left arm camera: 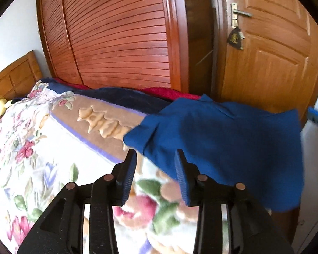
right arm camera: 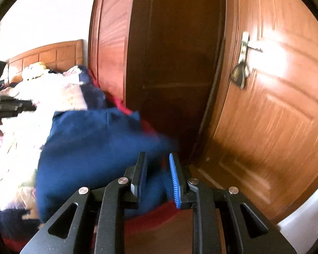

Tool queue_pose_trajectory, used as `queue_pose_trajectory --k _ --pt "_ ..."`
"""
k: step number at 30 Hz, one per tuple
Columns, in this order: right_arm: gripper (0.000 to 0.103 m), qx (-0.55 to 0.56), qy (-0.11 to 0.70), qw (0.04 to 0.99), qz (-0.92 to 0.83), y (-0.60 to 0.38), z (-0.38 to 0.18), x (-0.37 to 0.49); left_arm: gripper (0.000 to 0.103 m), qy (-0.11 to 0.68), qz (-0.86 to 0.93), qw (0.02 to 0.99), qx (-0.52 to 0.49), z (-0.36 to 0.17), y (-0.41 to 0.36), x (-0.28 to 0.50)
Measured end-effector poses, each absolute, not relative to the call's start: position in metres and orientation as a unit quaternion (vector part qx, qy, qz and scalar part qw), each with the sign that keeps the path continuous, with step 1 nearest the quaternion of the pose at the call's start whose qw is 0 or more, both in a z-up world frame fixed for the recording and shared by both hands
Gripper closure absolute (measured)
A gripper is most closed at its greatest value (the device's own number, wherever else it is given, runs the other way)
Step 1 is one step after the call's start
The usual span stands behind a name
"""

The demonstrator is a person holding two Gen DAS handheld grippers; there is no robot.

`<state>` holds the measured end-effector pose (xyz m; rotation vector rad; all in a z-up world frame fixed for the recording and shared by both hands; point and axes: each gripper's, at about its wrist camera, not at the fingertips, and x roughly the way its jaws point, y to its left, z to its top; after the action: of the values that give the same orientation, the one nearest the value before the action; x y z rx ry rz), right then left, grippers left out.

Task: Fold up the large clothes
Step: 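Carry the jacket bundle with both tools toward the bed's wardrobe side, then lower the jacket bundle onto the quilt edge and open both tools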

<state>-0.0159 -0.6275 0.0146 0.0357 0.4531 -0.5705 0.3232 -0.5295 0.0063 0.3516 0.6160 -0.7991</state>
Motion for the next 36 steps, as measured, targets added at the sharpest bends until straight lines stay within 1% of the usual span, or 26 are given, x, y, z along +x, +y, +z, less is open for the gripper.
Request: queue_pose_trajectory --k 4,5,6,7,8,13,16,17,21,23,24,26,28,29,31,33,36 --pt "0.079 0.010 0.224 0.938 -0.263 -0.611 0.034 -0.015 0.056 0.291 -0.396 0.856 0.160 0.004 -0.510 0.306" --pt "0.079 0.007 0.227 0.940 -0.255 -0.607 0.036 -0.010 0.051 0.292 -0.400 0.855 0.156 0.004 -0.506 0.303" --pt "0.079 0.007 0.229 0.942 -0.247 -0.602 0.034 -0.010 0.048 0.294 -0.403 0.854 0.149 0.003 -0.500 0.299" --pt "0.079 0.011 0.233 0.943 -0.239 -0.603 0.031 -0.005 0.042 0.295 -0.404 0.853 0.146 0.002 -0.496 0.296" --pt "0.078 0.019 0.243 0.942 -0.231 -0.606 0.027 -0.002 0.040 0.297 -0.407 0.852 0.141 0.001 -0.491 0.292" --pt "0.074 0.046 0.304 0.927 -0.213 -0.632 -0.003 0.037 0.036 0.294 -0.411 0.851 0.139 -0.001 -0.466 0.272" --pt "0.070 0.053 0.339 0.912 -0.227 -0.643 -0.025 0.053 0.036 0.289 -0.412 0.853 0.134 0.001 -0.450 0.260" --pt "0.069 0.053 0.345 0.908 -0.233 -0.645 -0.031 0.055 0.036 0.287 -0.413 0.854 0.133 0.002 -0.445 0.257" --pt "0.069 0.078 0.342 0.904 -0.245 -0.654 -0.028 0.053 0.035 0.277 -0.409 0.860 0.130 0.006 -0.423 0.241" --pt "0.066 0.067 0.343 0.900 -0.260 -0.650 -0.019 0.051 0.035 0.275 -0.405 0.863 0.127 0.008 -0.412 0.236" --pt "0.064 0.060 0.342 0.900 -0.262 -0.646 -0.014 0.050 0.035 0.274 -0.403 0.865 0.122 0.010 -0.403 0.232" --pt "0.056 0.054 0.337 0.906 -0.252 -0.634 -0.004 0.051 0.035 0.272 -0.397 0.869 0.116 0.013 -0.388 0.226" --pt "0.042 0.043 0.328 0.912 -0.241 -0.614 0.006 0.048 0.035 0.268 -0.389 0.875 0.105 0.016 -0.370 0.220" --pt "0.039 0.036 0.323 0.917 -0.232 -0.602 0.011 0.046 0.035 0.268 -0.387 0.877 0.101 0.017 -0.362 0.217" --pt "0.029 0.027 0.316 0.923 -0.217 -0.575 0.019 0.043 0.035 0.268 -0.375 0.882 0.095 0.018 -0.344 0.211" --pt "0.025 0.014 0.309 0.929 -0.201 -0.545 0.025 0.039 0.035 0.268 -0.361 0.889 0.091 0.018 -0.326 0.204" --pt "0.024 0.003 0.298 0.940 -0.164 -0.497 0.029 0.033 0.035 0.268 -0.336 0.899 0.085 0.017 -0.293 0.192"
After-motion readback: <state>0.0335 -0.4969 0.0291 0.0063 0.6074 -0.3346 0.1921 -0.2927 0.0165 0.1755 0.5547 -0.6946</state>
